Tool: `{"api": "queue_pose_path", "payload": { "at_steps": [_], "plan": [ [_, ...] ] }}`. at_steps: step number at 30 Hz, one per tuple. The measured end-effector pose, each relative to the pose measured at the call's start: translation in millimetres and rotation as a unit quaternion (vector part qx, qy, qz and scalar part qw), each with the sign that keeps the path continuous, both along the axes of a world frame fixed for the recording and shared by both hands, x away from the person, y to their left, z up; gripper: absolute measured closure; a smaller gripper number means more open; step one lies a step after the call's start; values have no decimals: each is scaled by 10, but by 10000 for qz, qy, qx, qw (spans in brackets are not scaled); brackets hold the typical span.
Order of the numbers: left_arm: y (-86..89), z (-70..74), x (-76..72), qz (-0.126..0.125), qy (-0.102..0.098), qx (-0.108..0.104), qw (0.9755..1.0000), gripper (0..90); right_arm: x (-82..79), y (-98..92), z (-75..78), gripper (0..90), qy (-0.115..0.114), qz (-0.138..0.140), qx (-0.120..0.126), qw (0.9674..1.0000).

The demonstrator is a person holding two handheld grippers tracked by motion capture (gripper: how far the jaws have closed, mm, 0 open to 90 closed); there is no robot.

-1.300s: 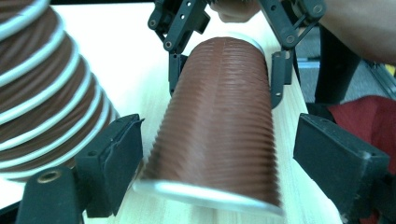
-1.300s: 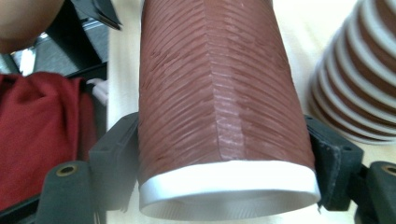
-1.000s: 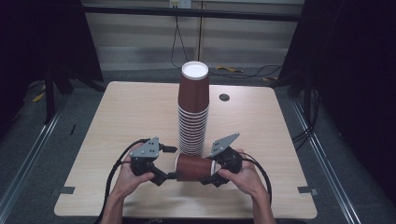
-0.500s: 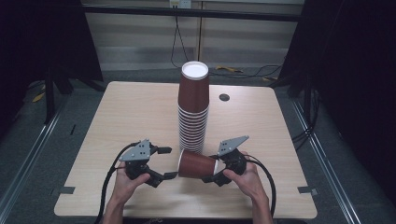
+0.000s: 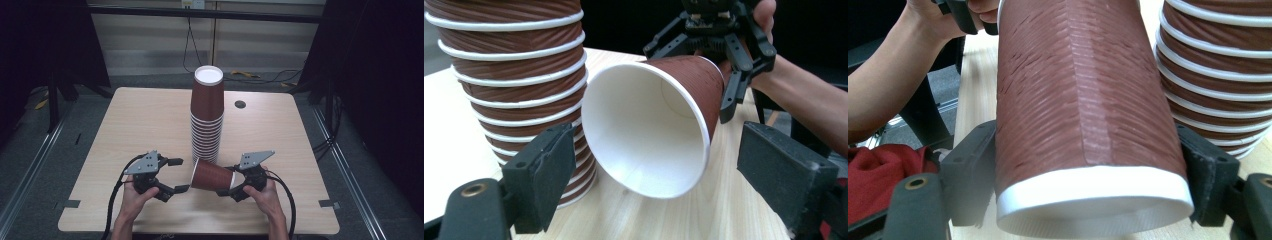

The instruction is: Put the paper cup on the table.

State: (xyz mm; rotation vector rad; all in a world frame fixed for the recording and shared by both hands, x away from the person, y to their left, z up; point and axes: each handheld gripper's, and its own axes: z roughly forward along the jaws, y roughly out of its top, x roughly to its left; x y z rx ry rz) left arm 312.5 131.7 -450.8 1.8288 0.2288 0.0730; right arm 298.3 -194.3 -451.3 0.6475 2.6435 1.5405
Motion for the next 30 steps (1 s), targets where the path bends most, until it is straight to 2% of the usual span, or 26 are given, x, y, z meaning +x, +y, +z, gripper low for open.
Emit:
{"api": "queue_pose_path", "payload": {
  "at_steps": [8, 13, 18, 25, 29, 30],
  "plan": [
    [-39, -10, -38, -32, -1, -4, 10000, 156, -37, 4, -13, 219, -139, -9, 221, 9997],
    [-37, -14, -37, -12, 6, -93, 10000, 156, -64, -15, -17, 219, -255, -22, 480, 9985],
    [-66, -25, -35, -117, 47, -278, 9995, 155, -78, -24, -42, 220, -301, -26, 681, 9972],
    [-97, -63, -18, -87, 105, -247, 9996, 155, -96, -35, -71, 221, -301, 91, 893, 9955],
    [-126, -88, 14, -75, 136, -269, 9995, 96, -100, -20, -76, 222, -313, 138, 907, 9953],
    [-131, -89, 26, -60, 120, -211, 9997, 69, -101, -16, -75, 223, -329, 135, 914, 9952]
  ]
}}
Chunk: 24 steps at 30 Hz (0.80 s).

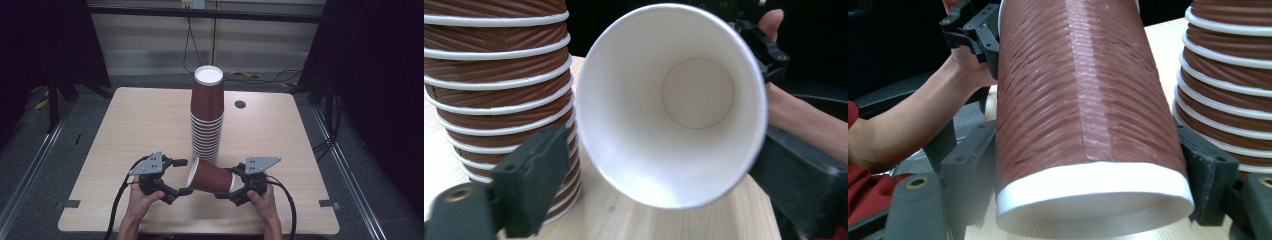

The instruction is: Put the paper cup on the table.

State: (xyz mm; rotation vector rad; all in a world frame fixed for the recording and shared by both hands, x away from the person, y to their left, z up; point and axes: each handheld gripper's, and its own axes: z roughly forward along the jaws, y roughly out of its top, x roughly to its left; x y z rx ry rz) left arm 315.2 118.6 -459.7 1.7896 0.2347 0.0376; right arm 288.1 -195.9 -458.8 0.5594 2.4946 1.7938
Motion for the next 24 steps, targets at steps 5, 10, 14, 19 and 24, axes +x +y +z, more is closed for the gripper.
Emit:
{"api": "queue_pose_path", "payload": {
  "at_steps": [5, 10, 14, 19, 24],
  "plan": [
    [-51, 9, 13, 14, -48, 35, 10000, 0, 0, 10, 0, 223, -10, 33, 46, 10000],
    [-113, 37, 22, -193, -32, -18, 9998, 0, -8, 25, 6, 223, -14, 93, 38, 9999],
    [-128, 70, 61, -228, 55, -54, 9997, 0, -11, 9, 17, 224, -52, 43, 34, 10000],
    [-145, 102, 80, -355, 53, -44, 9993, 0, -10, 11, 18, 224, -53, 75, 33, 10000],
    [-150, 96, 88, -433, 114, -52, 9990, 0, -13, 17, 18, 224, -55, 115, 28, 9999]
  ]
}}
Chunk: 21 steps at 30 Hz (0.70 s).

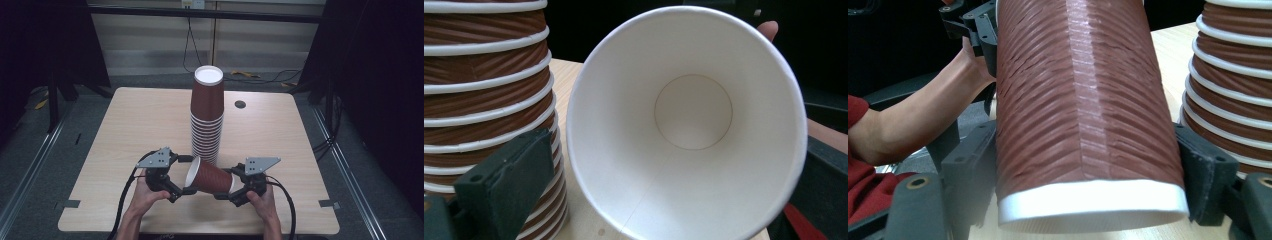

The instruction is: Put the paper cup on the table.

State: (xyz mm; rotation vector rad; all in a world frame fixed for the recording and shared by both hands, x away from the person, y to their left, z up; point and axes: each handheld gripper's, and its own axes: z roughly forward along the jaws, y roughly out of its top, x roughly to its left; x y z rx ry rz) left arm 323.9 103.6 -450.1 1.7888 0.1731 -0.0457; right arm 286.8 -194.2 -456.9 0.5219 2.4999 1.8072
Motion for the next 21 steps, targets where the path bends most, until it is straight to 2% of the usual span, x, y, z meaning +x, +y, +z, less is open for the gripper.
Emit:
{"api": "queue_pose_path", "payload": {
  "at_steps": [4, 6, 7, 8, 13, 14, 16, 18, 21],
  "plan": [
    [-3, -3, 3, -62, 33, -46, 10000, 0, -1, 1, 4, 224, -17, 50, 12, 10000],
    [-5, -3, 8, -79, 31, 1, 10000, 0, 0, 1, 6, 224, -19, 52, -6, 10000],
    [-12, -1, -6, 64, 8, 19, 10000, 0, 1, -2, 6, 224, -12, 60, -13, 10000],
    [-13, -4, 3, -62, 28, -15, 10000, 0, 2, -4, 5, 224, -5, 60, -18, 10000],
    [-19, 5, -1, -67, 56, -6, 10000, 0, 7, -10, 7, 224, -4, 81, -15, 10000],
    [-25, 4, -6, -128, 60, -4, 9999, 0, 8, -10, 6, 223, -1, 87, -12, 10000],
    [-51, 2, -22, -142, 27, 30, 9999, 35, 9, -2, 6, 224, 0, 79, -55, 10000],
    [-86, -1, -30, -126, -22, 169, 9998, 32, 14, 13, 1, 224, -5, 119, -68, 9999],
    [-120, 3, -42, -80, -51, 202, 9997, 25, 13, 26, -4, 224, 4, 128, -83, 9999]
  ]
}}
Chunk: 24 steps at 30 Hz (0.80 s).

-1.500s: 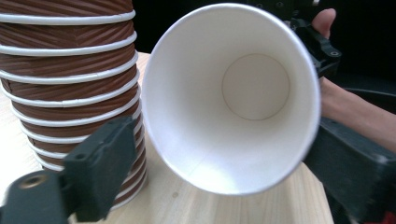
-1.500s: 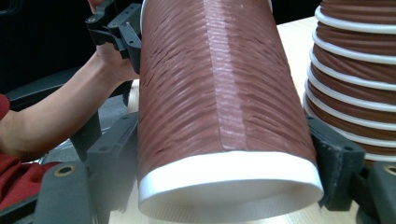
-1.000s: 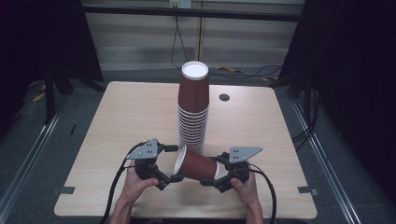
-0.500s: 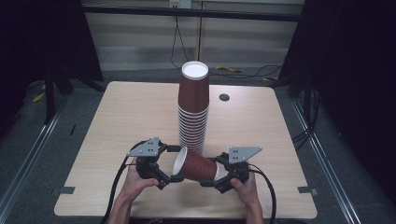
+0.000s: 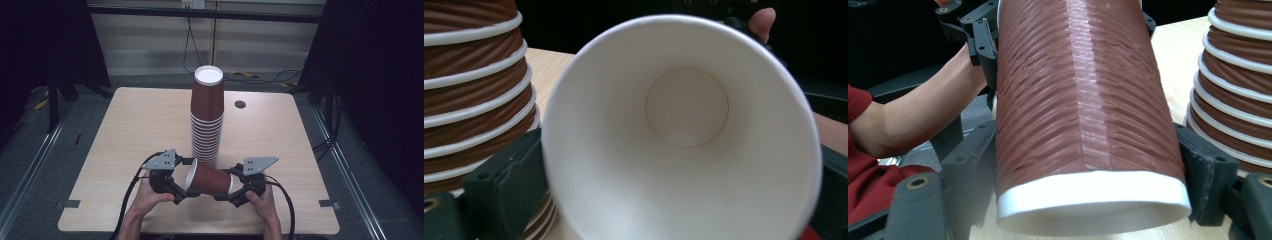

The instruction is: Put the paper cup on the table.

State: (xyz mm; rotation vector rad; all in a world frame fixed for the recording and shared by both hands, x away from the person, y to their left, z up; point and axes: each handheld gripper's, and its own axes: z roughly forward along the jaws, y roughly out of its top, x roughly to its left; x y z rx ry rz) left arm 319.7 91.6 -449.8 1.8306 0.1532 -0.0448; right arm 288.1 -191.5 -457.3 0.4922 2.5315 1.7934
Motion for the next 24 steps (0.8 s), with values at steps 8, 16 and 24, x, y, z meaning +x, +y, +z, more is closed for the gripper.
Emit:
{"api": "queue_pose_path", "payload": {
  "at_steps": [8, 16, 24],
  "plan": [
    [-3, 32, 1, -88, 12, -196, 9998, 47, -10, 0, 8, 225, -49, 53, 36, 10000],
    [0, 39, -16, -5, -53, -39, 10000, 64, -15, 24, -20, 211, -149, -14, -24, 9999],
    [22, 49, -24, 115, -73, 174, 9998, 67, -17, 49, -46, 148, -217, -268, 47, 9994]
  ]
}}
